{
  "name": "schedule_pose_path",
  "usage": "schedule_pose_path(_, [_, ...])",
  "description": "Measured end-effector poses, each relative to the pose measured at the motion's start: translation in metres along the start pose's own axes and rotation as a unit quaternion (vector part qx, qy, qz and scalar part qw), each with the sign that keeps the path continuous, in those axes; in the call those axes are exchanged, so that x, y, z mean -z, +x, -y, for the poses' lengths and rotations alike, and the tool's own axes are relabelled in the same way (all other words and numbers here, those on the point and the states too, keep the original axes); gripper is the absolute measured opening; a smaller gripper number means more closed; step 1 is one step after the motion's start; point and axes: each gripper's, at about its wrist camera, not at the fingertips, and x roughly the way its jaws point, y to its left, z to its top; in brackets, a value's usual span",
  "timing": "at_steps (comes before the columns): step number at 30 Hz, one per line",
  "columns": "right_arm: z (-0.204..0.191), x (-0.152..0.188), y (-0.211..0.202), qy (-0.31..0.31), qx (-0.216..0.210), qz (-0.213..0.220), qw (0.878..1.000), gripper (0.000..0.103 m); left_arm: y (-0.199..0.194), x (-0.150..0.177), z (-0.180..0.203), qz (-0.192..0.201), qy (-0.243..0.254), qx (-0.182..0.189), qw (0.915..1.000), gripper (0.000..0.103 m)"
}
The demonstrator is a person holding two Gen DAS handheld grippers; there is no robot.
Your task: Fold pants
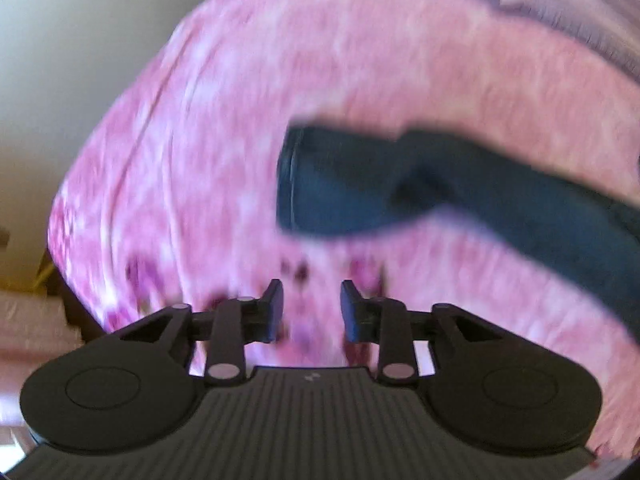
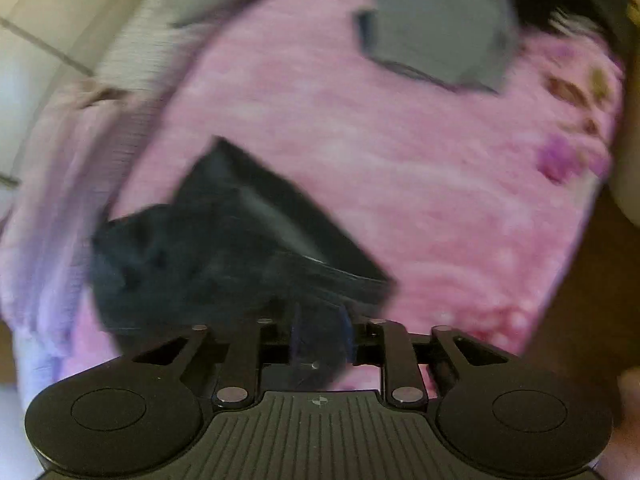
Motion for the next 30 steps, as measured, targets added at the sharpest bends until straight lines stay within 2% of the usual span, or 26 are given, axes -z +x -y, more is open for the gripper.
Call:
schedule_pose_path(2, [0.020, 0.008, 0.009, 0.014, -0.003, -0.005, 1.000, 0.047, 0.003, 0.013, 0.001, -0.005, -0.019, 0.014, 0.9997, 0.034])
schedule_pose_path(3, [0.024, 0.011, 0.013, 0.019, -0.007, -0.005, 1.000, 0.049, 0.004, 0.017, 0.005, -0.004, -0.027, 0.022, 0.9994, 0.036])
schedule_pose_path(4, [0.018, 0.004, 0.017, 0.024, -0.016, -0.006, 1.000, 0.051, 0.004, 0.021, 0.005, 0.000, -0.034, 0.029, 0.9990, 0.037])
schedule_pose_path(8, [0.012, 0.010, 0.048, 0.048, -0.051, -0.026, 0.997, 0.052, 0.008, 0.025, 0.010, 0.018, -0.067, 0.059, 0.9958, 0.042])
schedule_pose_path(10, [0.011, 0.016, 0.059, 0.055, -0.051, -0.031, 0.997, 0.052, 0.011, 0.017, 0.011, 0.023, -0.081, 0.068, 0.9941, 0.050])
schedule_pose_path(13, [0.010, 0.021, 0.082, 0.064, -0.044, -0.030, 0.997, 0.052, 0.024, 0.003, 0.005, 0.031, -0.110, 0.079, 0.9904, 0.051])
schedule_pose_path(18, [0.018, 0.032, 0.104, 0.102, -0.043, -0.014, 0.994, 0.052, 0.051, -0.012, -0.020, 0.038, -0.214, 0.108, 0.9702, 0.050])
schedule_pose_path(22, [0.021, 0.037, 0.110, 0.109, -0.034, -0.003, 0.993, 0.052, 0.060, -0.033, -0.041, 0.067, -0.269, 0.101, 0.9555, 0.050])
schedule_pose_path(26, [0.022, 0.040, 0.112, 0.115, -0.031, 0.005, 0.993, 0.052, 0.077, -0.063, -0.060, 0.078, -0.258, 0.079, 0.9598, 0.051])
schedule_pose_path(30, [0.021, 0.042, 0.114, 0.124, -0.034, 0.013, 0.992, 0.052, 0.108, -0.090, -0.063, 0.045, -0.225, 0.095, 0.9685, 0.054])
